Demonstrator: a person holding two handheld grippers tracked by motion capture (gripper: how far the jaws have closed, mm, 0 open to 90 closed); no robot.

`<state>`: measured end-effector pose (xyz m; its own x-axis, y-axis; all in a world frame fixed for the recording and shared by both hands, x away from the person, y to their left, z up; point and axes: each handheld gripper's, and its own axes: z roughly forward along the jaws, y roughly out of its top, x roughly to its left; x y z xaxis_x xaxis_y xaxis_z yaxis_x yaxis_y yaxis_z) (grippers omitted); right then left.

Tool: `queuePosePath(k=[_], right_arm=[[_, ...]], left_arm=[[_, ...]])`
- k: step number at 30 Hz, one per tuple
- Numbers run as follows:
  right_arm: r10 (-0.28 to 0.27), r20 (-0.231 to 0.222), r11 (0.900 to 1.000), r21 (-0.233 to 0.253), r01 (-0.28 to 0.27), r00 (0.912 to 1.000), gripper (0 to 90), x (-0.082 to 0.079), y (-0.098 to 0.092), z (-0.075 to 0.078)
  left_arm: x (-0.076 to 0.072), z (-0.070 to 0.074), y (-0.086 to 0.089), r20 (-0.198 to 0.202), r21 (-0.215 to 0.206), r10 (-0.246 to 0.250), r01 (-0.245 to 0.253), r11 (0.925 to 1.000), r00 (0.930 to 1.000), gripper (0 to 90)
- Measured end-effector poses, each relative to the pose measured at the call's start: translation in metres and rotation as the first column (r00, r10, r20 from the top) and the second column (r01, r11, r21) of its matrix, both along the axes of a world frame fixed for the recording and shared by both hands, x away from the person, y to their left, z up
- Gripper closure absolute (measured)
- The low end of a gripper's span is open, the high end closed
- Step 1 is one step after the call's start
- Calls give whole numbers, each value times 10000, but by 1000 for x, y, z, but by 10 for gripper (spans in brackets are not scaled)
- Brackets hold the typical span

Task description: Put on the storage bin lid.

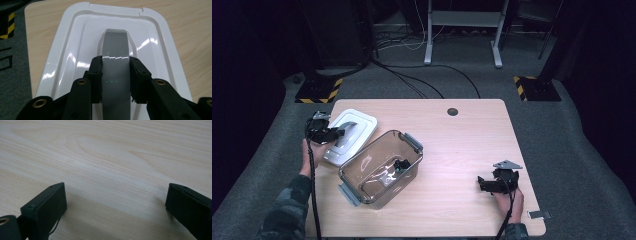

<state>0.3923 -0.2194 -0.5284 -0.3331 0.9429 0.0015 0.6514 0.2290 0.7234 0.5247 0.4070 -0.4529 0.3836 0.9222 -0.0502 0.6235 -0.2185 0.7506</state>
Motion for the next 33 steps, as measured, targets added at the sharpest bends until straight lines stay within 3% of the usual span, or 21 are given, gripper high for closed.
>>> queuePosePath(k=[6, 12, 18, 33], right_arm=[[2, -3, 10000, 2, -2, 10000, 28, 0, 0, 0], [1, -2, 10000, 5, -1, 10000, 28, 0, 0, 0], [5, -2, 10000, 2, -5, 10000, 28, 0, 0, 0], [-4, 0, 10000, -3, 4, 10000, 29, 0, 0, 0]], left_arm=[[-8, 15, -2, 158, 345, -285, 279, 9990, 9995, 668], [-13, 32, -3, 271, 317, -398, 389, 9987, 9988, 668], [-21, 54, -5, 375, 618, -685, 661, 9959, 9969, 668], [-41, 100, -17, 676, 652, -1324, 1281, 9896, 9889, 668]])
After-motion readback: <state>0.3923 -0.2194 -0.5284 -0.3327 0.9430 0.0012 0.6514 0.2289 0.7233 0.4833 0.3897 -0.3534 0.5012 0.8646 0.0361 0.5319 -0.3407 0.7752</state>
